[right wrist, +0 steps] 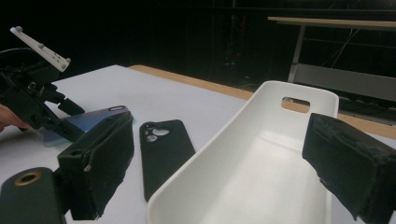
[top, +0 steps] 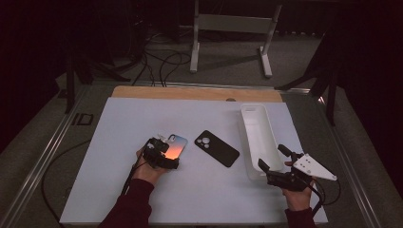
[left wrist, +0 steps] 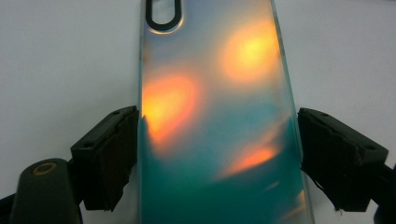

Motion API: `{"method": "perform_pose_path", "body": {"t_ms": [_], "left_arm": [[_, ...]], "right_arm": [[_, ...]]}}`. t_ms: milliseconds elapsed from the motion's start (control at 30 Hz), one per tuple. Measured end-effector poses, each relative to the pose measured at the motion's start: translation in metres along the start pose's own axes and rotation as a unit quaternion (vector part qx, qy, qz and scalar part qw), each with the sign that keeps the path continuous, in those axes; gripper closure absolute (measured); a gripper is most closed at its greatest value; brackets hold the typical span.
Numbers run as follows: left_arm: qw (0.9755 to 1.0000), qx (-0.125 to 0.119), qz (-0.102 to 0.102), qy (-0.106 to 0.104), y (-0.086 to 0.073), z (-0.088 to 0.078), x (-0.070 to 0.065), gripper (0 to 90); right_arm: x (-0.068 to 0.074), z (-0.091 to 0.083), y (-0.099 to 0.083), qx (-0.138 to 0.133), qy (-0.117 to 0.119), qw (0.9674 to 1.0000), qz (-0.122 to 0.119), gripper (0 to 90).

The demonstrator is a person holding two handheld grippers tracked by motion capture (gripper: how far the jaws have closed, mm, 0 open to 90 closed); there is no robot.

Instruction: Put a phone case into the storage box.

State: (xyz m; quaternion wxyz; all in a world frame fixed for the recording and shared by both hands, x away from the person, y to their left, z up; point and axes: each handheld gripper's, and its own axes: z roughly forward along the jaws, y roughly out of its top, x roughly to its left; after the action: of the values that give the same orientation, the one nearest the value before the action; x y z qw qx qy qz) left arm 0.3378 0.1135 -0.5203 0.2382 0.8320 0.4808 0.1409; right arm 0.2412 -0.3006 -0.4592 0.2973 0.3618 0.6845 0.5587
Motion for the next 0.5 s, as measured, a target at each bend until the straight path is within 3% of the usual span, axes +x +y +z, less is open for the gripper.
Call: {"method": "perform_pose_path", "body": {"t_ms": [200, 500], "left_arm": [[0.9996, -0.019, 0.006, 0.018, -0.001, -0.004, -0.002, 16.5], [0.9988, -0.037, 0.014, 0.028, -0.001, -0.012, -0.001, 16.8]], "right_arm": [[0.000, 0.000, 0.000, -0.003, 0.000, 1.0000, -0.001, 8.9], [0.000, 0.000, 0.000, -0.002, 0.000, 1.0000, -0.002, 8.9]]}}
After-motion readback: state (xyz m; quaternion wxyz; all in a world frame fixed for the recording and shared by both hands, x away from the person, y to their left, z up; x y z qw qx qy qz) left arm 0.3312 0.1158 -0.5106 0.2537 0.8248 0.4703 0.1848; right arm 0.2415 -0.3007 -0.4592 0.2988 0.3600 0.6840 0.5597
